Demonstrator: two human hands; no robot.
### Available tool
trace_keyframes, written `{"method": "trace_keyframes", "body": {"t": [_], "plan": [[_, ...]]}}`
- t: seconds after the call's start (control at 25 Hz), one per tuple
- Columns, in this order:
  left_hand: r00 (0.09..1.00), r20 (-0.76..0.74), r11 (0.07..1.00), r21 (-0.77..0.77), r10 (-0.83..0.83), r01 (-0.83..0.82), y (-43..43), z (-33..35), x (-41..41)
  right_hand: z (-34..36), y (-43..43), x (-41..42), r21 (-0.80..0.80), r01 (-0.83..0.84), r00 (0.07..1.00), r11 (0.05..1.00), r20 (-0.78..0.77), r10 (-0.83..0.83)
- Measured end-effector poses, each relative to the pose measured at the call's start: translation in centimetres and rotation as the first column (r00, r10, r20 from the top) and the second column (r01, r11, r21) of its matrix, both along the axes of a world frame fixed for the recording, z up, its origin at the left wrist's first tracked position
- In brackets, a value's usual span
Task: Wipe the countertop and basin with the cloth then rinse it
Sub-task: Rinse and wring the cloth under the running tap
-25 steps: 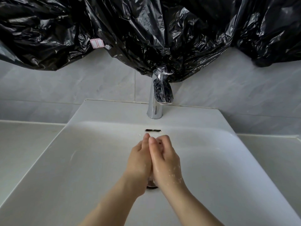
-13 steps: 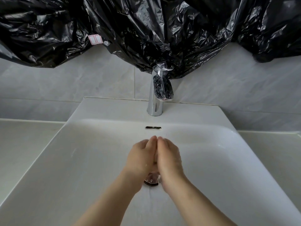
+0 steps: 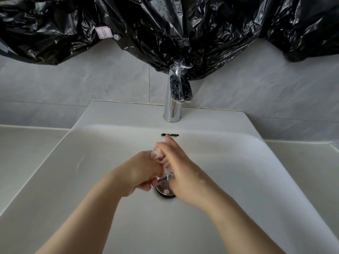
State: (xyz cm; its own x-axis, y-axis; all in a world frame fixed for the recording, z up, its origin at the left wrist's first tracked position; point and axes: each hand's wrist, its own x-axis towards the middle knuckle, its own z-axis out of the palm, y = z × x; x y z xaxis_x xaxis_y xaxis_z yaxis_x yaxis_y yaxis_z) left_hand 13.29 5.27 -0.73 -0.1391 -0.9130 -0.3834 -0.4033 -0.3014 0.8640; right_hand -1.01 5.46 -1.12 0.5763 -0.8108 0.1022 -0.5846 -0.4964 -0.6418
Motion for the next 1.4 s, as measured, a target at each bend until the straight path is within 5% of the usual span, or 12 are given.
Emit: {"method": "trace_keyframes", "body": {"t": [0.12,0.2,0.32,0.52,0.88,1.08,1.16,1.24,1.32,1.4], "plan": [[0.969,0.069,0.971,-0.009,-0.239,0.24,0.8,0.3,-0.5,-0.3,0.5,0.8,-0.201,-0.072,0.951,0.977,-0.308,0.007],[0.909,0.31,0.95,-0.045,-0.279,0.308,0.6,-0.4,-1.2,0.2,0.5,1.6,-0.259,0.009,0.911,0.966,-0.397,-0.115],[0.581,0.8,0.916,-0.107,-0.151,0.387,0.6,-1.3,-2.6,0.2,0.4,2.3,-0.263,0.174,0.806,0.949,-0.515,-0.291],[0.623,0.782,0.959,-0.179,0.002,0.221,1.2,-1.2,-3.8,-0.1,0.3,1.5,-0.229,0.247,0.774,0.941,-0.538,-0.334],[0.6,0.798,0.881,-0.325,0.061,0.343,1.1,-1.2,-3.4,-0.2,0.2,0.8,0.006,0.426,0.829,0.905,-0.402,-0.388],[0.751,0.647,0.792,-0.522,0.127,0.316,0.2,-2.0,-2.8,0.5,-1.1,-0.8,0.443,0.369,0.929,0.817,-0.181,-0.321],[0.897,0.412,0.879,-0.472,0.16,0.06,-0.3,-1.8,-2.1,1.3,-1.1,-1.6,0.548,0.214,0.946,0.809,0.091,-0.312],[0.976,-0.041,0.965,-0.144,0.215,-0.219,-0.7,-1.1,-1.0,1.5,-0.8,-1.6,0.299,0.15,0.952,0.942,0.215,-0.22],[0.902,-0.4,0.975,0.206,0.16,-0.082,-0.5,-0.4,0.1,0.4,-0.9,-1.0,-0.228,0.109,0.994,0.968,0.006,-0.111],[0.801,-0.596,0.937,0.309,0.056,0.165,-0.1,0.3,0.8,-1.4,-1.3,-0.3,-0.539,-0.016,0.994,0.842,-0.103,-0.047]]}}
